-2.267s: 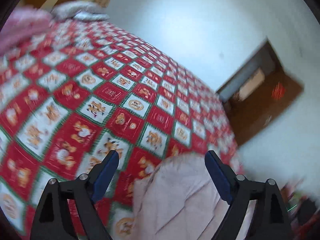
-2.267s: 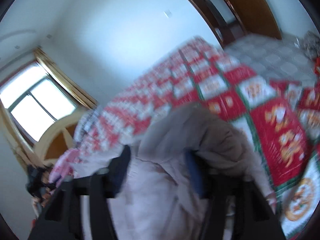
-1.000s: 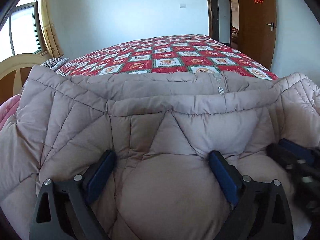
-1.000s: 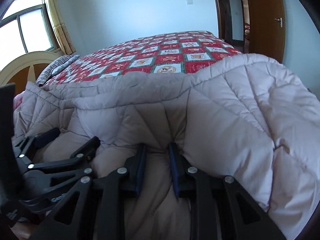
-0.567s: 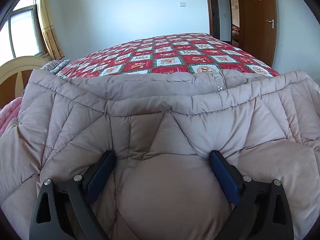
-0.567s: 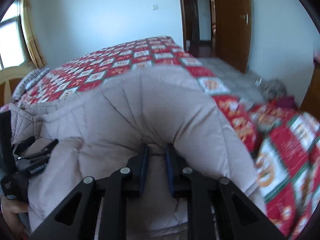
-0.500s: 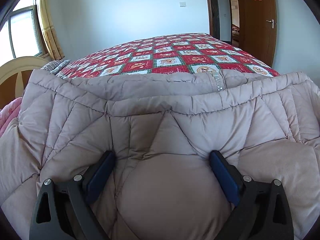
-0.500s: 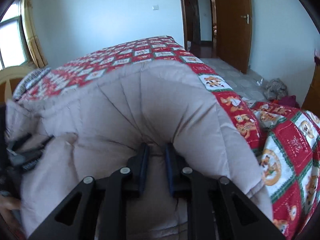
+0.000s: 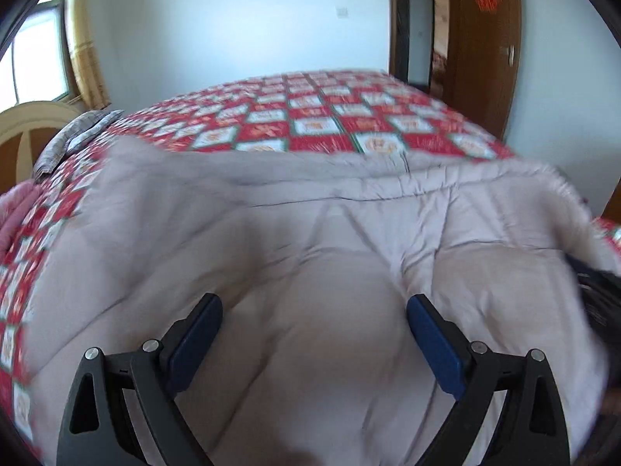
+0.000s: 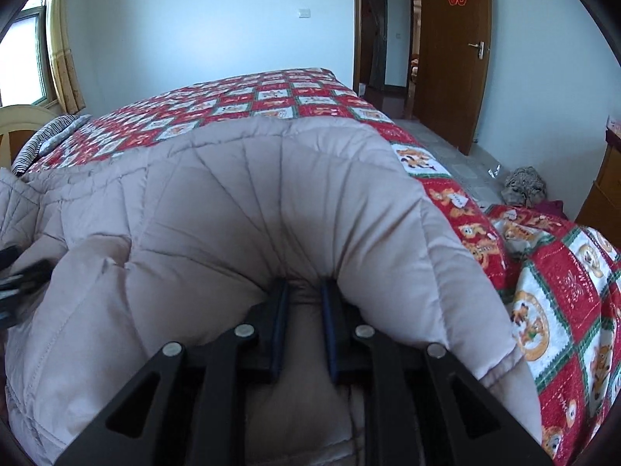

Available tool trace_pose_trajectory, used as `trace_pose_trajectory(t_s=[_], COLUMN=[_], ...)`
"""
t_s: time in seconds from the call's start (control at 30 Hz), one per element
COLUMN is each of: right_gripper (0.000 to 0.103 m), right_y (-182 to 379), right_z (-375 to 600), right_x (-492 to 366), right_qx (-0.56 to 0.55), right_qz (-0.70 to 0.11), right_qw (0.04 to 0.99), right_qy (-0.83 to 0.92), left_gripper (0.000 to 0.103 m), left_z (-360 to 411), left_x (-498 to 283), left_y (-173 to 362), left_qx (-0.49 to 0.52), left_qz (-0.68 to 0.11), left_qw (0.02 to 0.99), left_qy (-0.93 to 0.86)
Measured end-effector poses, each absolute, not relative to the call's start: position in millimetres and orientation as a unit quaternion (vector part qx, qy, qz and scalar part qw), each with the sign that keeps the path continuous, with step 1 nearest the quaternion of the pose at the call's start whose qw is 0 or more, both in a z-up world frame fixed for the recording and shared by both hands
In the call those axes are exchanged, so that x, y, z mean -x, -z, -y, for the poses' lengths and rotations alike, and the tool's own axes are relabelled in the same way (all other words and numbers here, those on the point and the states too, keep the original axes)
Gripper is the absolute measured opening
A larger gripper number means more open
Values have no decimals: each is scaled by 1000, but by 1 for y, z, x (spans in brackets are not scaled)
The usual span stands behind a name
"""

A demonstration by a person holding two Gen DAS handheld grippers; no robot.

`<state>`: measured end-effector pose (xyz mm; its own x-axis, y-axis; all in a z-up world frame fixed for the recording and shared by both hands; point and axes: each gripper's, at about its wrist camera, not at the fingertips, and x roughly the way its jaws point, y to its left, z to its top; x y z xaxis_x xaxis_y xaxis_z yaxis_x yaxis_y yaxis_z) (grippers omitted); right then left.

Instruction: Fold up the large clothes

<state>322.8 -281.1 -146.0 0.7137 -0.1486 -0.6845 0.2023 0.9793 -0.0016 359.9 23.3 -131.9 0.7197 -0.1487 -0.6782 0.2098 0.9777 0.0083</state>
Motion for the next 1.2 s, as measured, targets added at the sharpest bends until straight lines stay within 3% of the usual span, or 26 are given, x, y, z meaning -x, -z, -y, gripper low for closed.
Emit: trace_pose_trajectory(t_s=[0.07,0.27,0.43,0.7,1.07,1.2], right_gripper=[18,19,18,15,15,15], right_y=[137,76,97,159,165,164], right_z=[279,222,158,138,150,148], right_x=[-324,-273,-277,-296,-294,-292], right_qx=[-26,-33,-51,-60,-106,-104], right_qz=[-386,-294,-324,-370,-379,-376], right_qw=[917,955,943,924,915,916], right_qy=[102,20,-63,-71,-92,-92], left_gripper=[97,97,97,97,102,102], left_z=[-55,-161,-190,-168,-161,-192], left_x=[-335,-271,-229,-253,-263,-242], left_y=[119,122,149,167,178,178], left_qx=[-14,96,234,221,246,289], left_qz=[-350,-332,-337,-336,-294,-296], left_qw=[933,938,911,914,923,910], left_qy=[87,30,41,47,19,19])
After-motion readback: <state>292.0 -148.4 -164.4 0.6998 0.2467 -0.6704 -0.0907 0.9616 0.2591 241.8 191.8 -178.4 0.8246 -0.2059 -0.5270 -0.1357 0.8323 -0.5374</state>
